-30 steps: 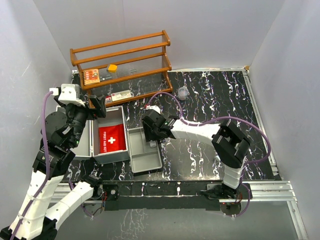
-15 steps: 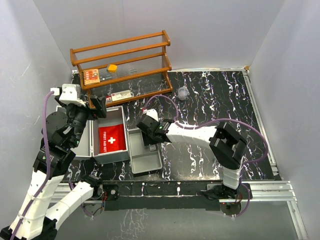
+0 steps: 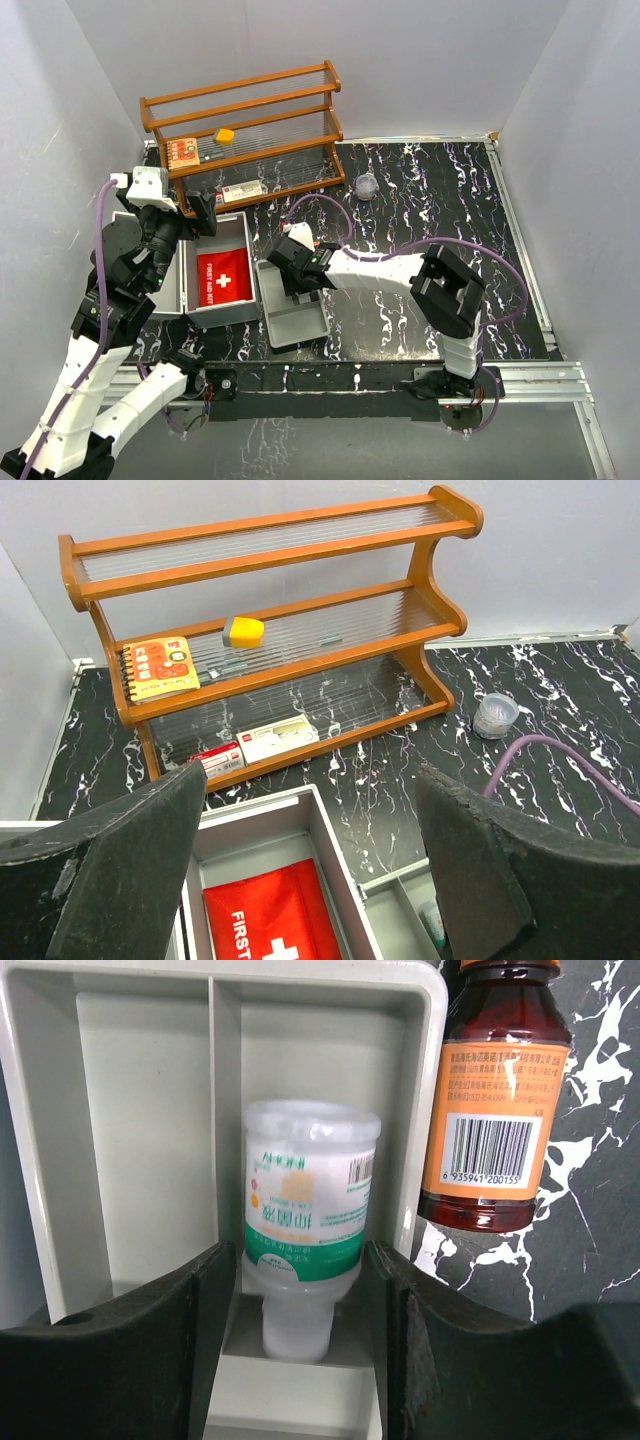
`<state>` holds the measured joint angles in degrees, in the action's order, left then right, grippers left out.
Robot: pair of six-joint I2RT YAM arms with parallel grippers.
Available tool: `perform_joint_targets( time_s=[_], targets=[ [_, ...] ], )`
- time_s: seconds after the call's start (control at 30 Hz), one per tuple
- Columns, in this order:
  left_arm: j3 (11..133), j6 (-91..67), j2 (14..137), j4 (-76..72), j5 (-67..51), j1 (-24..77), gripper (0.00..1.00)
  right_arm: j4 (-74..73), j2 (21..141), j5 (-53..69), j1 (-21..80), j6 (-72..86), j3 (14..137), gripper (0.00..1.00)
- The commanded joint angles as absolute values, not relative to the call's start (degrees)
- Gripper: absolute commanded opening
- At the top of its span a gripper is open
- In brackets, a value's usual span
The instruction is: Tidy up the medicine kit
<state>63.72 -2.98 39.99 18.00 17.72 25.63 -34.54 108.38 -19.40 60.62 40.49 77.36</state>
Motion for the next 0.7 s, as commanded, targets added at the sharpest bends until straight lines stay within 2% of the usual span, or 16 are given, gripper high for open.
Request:
perform_joint_targets(
  time_s=[0.0, 0.17, 0.43, 0.67],
  targets=[
    [63.9, -2.5, 39.9, 16.8, 17.2, 25.8, 0.84, -33.5, 107.6, -21.9, 60.5, 40.7, 80.4, 0.54],
    [64.2, -2.6, 40.2, 17.0, 16.9, 25.8, 0.84, -33.1, 104.9, -23.8, 60.4, 40.1, 80.5, 0.59],
    [64.3, -3.2, 40.3, 17.0, 16.3, 25.8, 0.84, -31.4, 97.0, -27.7, 57.0, 42.0, 75.7, 0.57],
    [64.2, -3.7, 40.6, 17.1, 15.7, 25.8, 0.84, -28.7, 97.9, -20.3, 50.7, 37.5, 72.4, 0.55]
  ],
)
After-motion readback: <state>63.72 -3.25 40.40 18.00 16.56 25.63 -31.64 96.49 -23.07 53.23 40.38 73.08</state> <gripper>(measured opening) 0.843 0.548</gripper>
